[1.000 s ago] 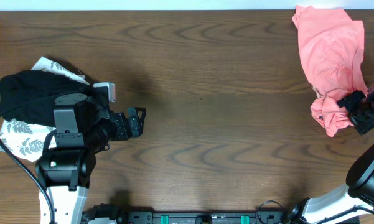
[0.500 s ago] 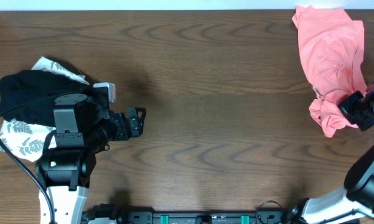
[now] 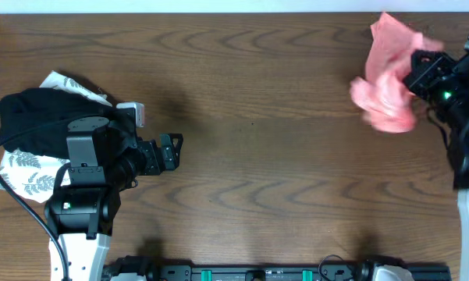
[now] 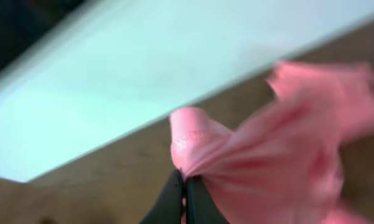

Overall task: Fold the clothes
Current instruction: 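Lift the pink shirt with the right gripper and drag it toward center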

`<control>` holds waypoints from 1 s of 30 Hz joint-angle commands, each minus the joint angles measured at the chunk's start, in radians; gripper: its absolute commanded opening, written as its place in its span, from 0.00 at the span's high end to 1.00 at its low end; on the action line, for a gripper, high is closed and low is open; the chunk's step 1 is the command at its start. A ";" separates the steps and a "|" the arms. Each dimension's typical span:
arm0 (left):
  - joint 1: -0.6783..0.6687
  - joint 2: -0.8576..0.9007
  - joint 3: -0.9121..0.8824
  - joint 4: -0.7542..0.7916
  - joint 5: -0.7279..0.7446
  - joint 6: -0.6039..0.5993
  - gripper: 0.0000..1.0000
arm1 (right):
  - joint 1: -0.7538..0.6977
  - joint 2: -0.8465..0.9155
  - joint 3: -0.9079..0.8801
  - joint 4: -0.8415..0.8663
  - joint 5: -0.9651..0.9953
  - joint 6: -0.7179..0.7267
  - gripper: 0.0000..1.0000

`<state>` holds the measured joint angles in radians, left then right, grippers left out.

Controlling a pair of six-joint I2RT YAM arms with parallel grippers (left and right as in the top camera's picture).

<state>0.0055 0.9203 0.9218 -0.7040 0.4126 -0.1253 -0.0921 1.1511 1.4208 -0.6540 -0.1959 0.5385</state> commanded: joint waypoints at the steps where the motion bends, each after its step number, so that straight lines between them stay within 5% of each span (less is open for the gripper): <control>1: 0.005 0.000 0.018 0.004 0.006 0.019 0.02 | 0.069 -0.036 0.025 0.047 0.057 0.012 0.99; 9: 0.005 0.000 0.018 0.004 0.006 0.019 0.02 | 0.074 -0.105 0.113 0.089 0.099 -0.148 0.99; 20: 0.005 0.000 0.018 0.005 0.006 0.019 0.02 | -0.053 -0.022 0.468 -0.092 0.077 -0.293 0.99; 30: 0.005 0.000 0.018 0.005 0.006 0.019 0.02 | -0.064 0.249 0.691 -0.097 -0.524 -0.163 0.99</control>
<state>0.0055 0.9203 0.9218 -0.6994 0.4126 -0.1253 -0.1432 1.3182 2.0953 -0.7490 -0.4774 0.3225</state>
